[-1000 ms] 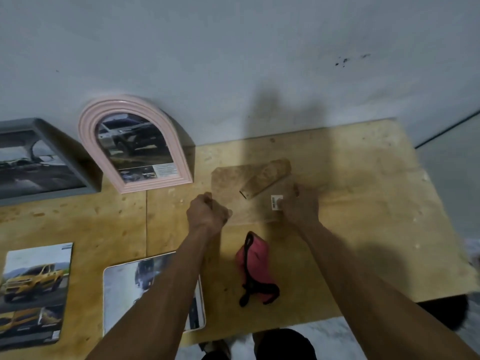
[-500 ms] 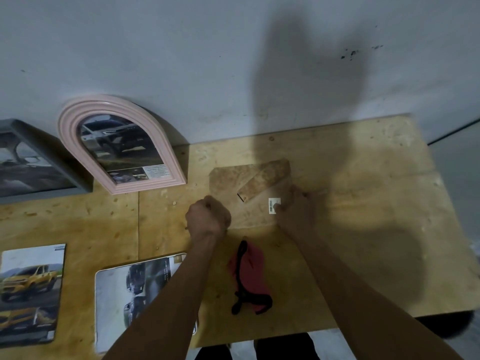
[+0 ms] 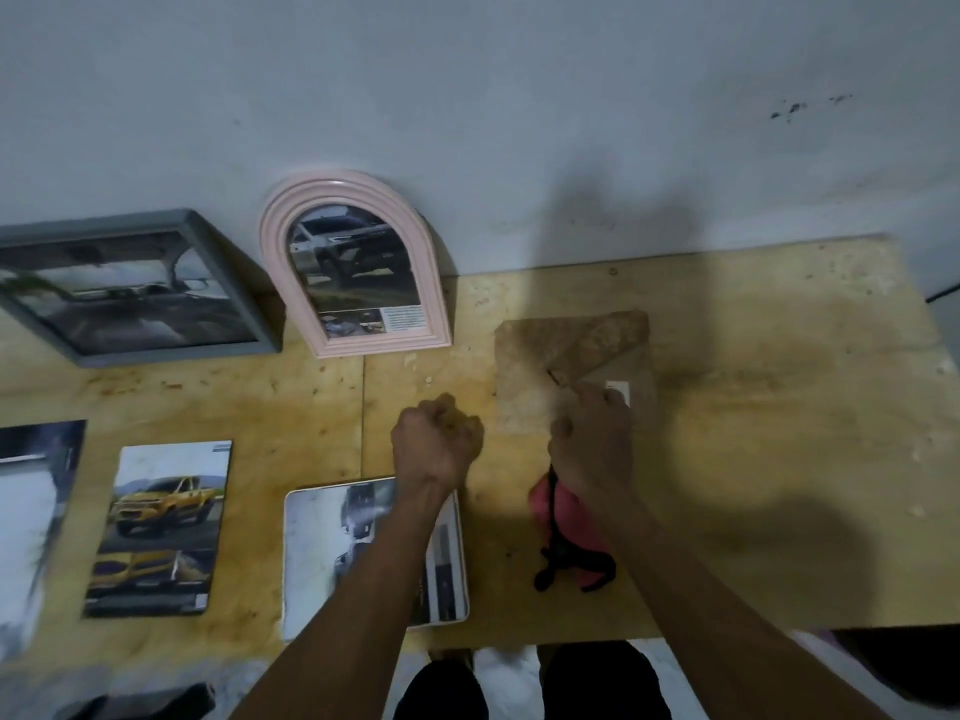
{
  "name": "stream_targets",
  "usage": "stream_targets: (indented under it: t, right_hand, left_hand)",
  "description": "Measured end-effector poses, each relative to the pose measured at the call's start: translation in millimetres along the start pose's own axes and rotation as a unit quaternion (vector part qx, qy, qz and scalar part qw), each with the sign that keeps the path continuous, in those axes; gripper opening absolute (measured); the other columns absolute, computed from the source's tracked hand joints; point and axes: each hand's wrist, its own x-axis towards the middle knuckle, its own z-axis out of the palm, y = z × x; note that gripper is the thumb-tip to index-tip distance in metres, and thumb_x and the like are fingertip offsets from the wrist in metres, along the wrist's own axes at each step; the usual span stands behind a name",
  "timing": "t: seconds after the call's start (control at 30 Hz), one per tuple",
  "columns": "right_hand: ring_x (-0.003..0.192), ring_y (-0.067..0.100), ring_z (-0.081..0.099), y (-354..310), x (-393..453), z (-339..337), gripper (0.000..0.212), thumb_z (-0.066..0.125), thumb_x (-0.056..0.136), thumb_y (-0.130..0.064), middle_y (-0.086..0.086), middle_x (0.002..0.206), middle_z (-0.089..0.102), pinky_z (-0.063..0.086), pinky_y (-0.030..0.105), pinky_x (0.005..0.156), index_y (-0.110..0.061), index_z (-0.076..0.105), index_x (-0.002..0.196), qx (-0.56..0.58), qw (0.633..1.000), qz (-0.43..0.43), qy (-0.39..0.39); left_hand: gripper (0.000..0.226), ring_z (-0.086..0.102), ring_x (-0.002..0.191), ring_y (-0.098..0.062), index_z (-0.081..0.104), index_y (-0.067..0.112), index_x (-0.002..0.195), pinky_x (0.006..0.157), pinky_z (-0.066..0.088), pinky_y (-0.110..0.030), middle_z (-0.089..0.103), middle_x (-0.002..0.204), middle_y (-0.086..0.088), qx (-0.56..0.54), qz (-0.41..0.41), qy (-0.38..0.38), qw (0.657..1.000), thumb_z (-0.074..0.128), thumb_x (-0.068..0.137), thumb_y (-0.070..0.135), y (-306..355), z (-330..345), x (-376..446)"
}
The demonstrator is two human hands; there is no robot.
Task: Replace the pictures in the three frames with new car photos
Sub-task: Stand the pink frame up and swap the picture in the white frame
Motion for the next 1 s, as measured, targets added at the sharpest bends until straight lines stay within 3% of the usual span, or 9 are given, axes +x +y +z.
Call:
stream_targets:
  t: [0.13,0.27,0.37,0.5,0.73,1.0]
  right_hand:
    - [0.108,0.013,0.053,-40.8,-59.7,35.0,0.034,0.052,0.096,-0.018,-0.003,0.127,0.051,0.036,0.02,0.083,-0.024,0.054,0.13,0.037,0.998,-0.019,-0.036]
    - [0.106,0.019,0.055,-55.8,-114.1,76.8,0.032,0.042,0.092,-0.033,-0.003,0.12,0.057,0.045,0.031,0.083,-0.03,0.051,0.123,-0.018,0.997,-0.021,-0.07]
    - [0.121,0.022,0.046,-62.1,-145.3,95.0,0.053,0.059,0.09,-0.028,0.003,0.134,0.048,0.041,0.03,0.091,-0.024,0.045,0.141,0.015,0.996,0.016,-0.081]
    - [0.138,0.027,0.028,-64.8,-170.0,114.4,0.079,0.069,0.086,-0.034,0.009,0.151,0.028,0.036,0.043,0.11,-0.023,0.028,0.152,0.024,0.992,0.033,-0.116]
    - [0.136,0.028,0.022,-66.5,-177.2,126.0,0.084,0.067,0.086,-0.044,0.006,0.15,0.023,0.043,0.044,0.097,-0.025,0.019,0.152,-0.077,0.989,0.046,-0.115]
    - [0.134,0.027,0.022,-67.0,-176.9,129.4,0.084,0.068,0.085,-0.044,0.005,0.147,0.024,0.046,0.044,0.092,-0.026,0.019,0.151,-0.099,0.988,0.049,-0.109]
  left_hand:
    - [0.036,0.069,0.099,-0.026,0.071,0.007,0.117,0.079,0.047,-0.021,0.072,0.11,-0.011,0.034,0.004,0.041,0.999,0.076,0.085,0.025,-59.0,-46.1,-18.3]
    - [0.036,0.064,0.097,-0.033,0.07,0.01,0.114,0.082,0.054,-0.038,0.065,0.107,-0.016,0.088,0.006,0.072,0.994,0.075,0.084,0.028,-125.6,-93.0,-35.1]
    - [0.045,0.059,0.106,-0.039,0.065,0.006,0.122,0.087,0.05,-0.041,0.063,0.113,-0.021,0.122,-0.001,0.068,0.99,0.075,0.083,0.028,-162.3,-117.2,-40.7]
    - [0.057,0.051,0.117,-0.039,0.058,0.009,0.133,0.091,0.046,-0.041,0.057,0.124,-0.022,0.147,0.014,0.021,0.989,0.075,0.084,0.032,-185.9,-130.7,-42.1]
    - [0.059,0.045,0.123,-0.034,0.052,0.017,0.135,0.096,0.049,-0.046,0.047,0.132,-0.013,0.194,0.026,-0.01,0.981,0.071,0.086,0.044,-186.0,-127.2,-32.7]
    - [0.05,0.038,0.124,-0.035,0.057,0.01,0.122,0.098,0.044,-0.045,0.04,0.132,-0.014,0.134,0.0,0.006,0.991,0.076,0.085,0.037,-181.3,-122.2,-23.1]
